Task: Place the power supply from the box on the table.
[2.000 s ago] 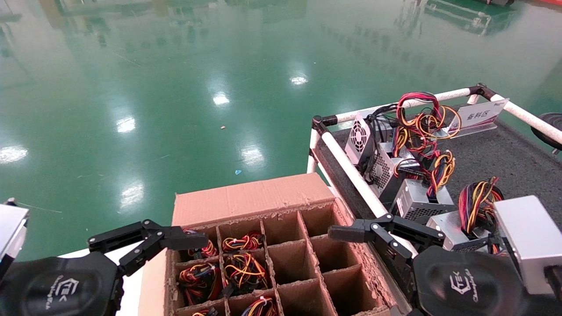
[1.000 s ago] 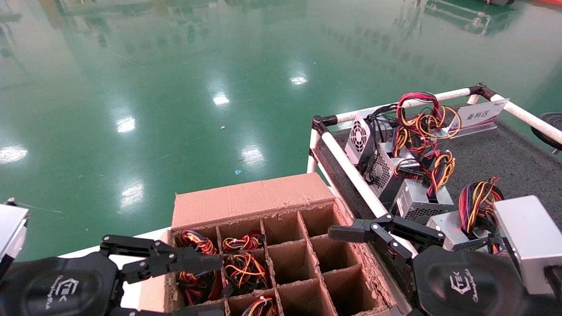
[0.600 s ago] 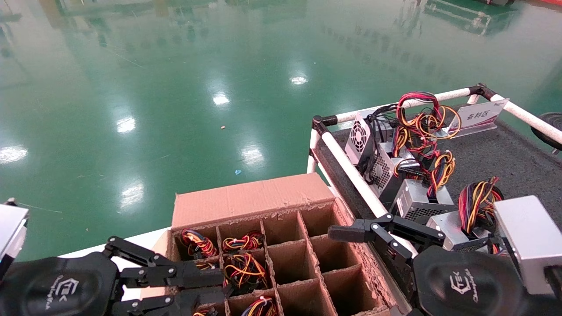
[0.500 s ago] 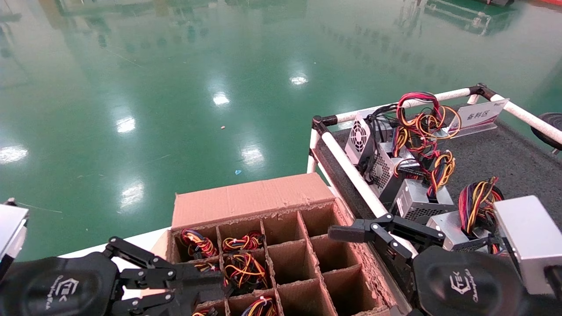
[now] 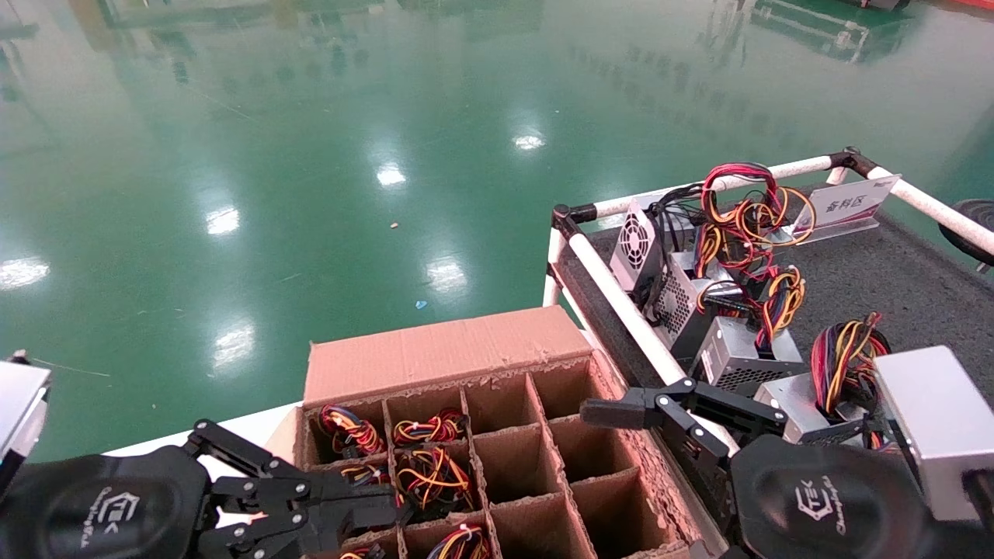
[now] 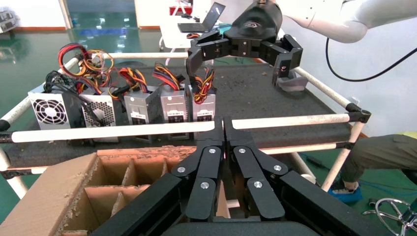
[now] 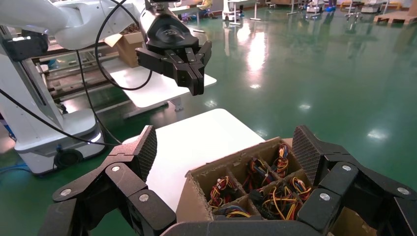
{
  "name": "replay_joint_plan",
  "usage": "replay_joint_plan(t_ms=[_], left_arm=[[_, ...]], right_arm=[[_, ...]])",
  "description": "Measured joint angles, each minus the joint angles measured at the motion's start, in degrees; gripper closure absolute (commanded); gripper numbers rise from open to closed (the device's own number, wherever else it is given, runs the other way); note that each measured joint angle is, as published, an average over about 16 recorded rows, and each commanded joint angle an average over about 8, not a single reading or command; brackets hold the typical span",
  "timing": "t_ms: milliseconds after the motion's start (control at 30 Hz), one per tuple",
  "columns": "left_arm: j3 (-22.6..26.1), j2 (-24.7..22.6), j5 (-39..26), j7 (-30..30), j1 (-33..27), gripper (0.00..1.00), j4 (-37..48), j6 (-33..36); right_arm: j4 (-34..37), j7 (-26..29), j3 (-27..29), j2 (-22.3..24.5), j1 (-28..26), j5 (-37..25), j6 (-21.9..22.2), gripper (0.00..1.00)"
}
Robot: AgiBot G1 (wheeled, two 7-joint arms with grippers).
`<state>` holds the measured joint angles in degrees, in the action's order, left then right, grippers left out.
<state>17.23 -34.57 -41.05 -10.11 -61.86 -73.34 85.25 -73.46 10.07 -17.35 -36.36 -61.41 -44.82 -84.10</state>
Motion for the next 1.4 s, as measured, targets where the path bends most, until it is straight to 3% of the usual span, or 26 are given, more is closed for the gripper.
replay_joint_plan(t_ms=[267, 500, 1033, 1333, 1400], left_arm=[[0.02, 0.00, 0.01, 0.01, -0.02, 0.00, 0.02, 0.01], [0.04, 0.01, 0.02, 0.03, -0.03, 0.00, 0.03, 0.01], [0.09, 0.02, 0.05, 0.05, -0.04, 0.00, 0.04, -0.01], [0.11, 0.03, 0.07, 0.06, -0.04, 0.00, 0.04, -0.02], [0.12, 0.04, 0.07, 0.06, -0.05, 0.00, 0.04, -0.02]], right_arm=[[0.45, -2.28, -3.17, -3.51, -0.37, -8.19, 4.41, 0.00], [1.56, -8.99, -5.66, -6.81, -1.47, -15.86, 6.82, 0.00], [13.73, -35.08, -9.84, -16.15, -7.96, -26.67, 3.64, 0.00], [20.57, -42.94, -12.02, -21.48, -11.91, -30.30, 2.90, 0.00], [21.63, -43.69, -12.33, -22.46, -12.67, -30.71, 2.86, 0.09]])
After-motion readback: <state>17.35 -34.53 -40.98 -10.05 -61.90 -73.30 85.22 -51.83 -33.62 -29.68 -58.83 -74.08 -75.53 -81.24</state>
